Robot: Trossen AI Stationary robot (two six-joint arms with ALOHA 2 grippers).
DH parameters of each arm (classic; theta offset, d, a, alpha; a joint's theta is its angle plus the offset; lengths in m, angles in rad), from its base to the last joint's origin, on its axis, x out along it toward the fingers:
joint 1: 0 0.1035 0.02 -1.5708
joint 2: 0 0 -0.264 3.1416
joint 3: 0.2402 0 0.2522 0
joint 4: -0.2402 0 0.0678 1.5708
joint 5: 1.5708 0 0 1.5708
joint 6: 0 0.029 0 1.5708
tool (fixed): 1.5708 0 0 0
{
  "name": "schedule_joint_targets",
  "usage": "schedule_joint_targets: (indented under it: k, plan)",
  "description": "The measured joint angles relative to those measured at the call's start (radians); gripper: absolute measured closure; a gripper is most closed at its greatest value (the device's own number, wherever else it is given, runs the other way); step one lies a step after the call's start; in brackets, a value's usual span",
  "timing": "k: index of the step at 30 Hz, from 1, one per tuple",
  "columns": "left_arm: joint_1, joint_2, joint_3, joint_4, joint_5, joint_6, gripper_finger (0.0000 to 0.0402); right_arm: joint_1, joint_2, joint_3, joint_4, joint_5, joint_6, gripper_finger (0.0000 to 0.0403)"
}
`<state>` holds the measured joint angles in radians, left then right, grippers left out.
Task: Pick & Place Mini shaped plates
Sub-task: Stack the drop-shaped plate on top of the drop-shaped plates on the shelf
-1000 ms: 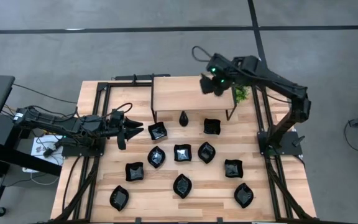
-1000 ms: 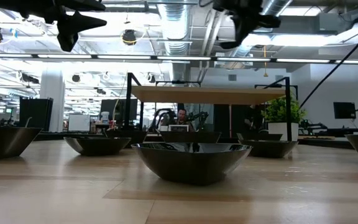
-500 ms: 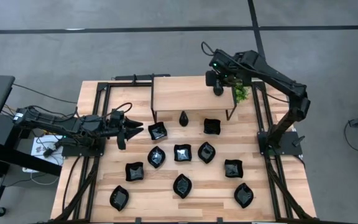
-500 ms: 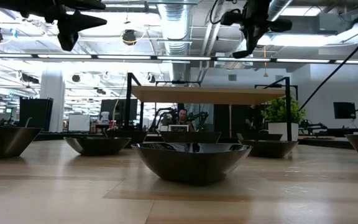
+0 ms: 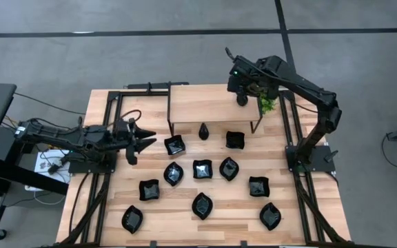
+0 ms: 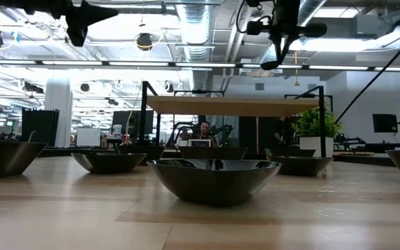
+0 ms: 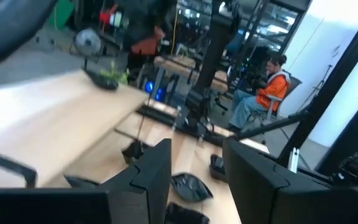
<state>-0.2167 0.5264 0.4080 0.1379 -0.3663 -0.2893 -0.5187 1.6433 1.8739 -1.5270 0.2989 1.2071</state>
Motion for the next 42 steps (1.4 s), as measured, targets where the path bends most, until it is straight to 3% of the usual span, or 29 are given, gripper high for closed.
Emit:
schedule_joint_targets:
  k: [4, 13, 20, 42]
  plan:
    - [0.011, -0.065, 0.000, 0.006, 0.000, 0.069, 0.0257, -0.001, 0.000, 0.000, -0.044, 0.015, 0.096, 0.0403]
    - [0.017, -0.184, 0.000, 0.022, 0.011, 0.128, 0.0257, 0.012, 0.050, 0.000, -0.043, 0.011, 0.124, 0.0403]
    - [0.017, -0.185, 0.000, 0.020, 0.023, 0.151, 0.0257, -0.010, 0.143, -0.002, -0.044, -0.010, 0.061, 0.0403]
    - [0.017, -0.186, 0.000, 0.020, 0.011, 0.155, 0.0257, -0.049, 0.141, -0.065, -0.045, -0.044, 0.021, 0.0403]
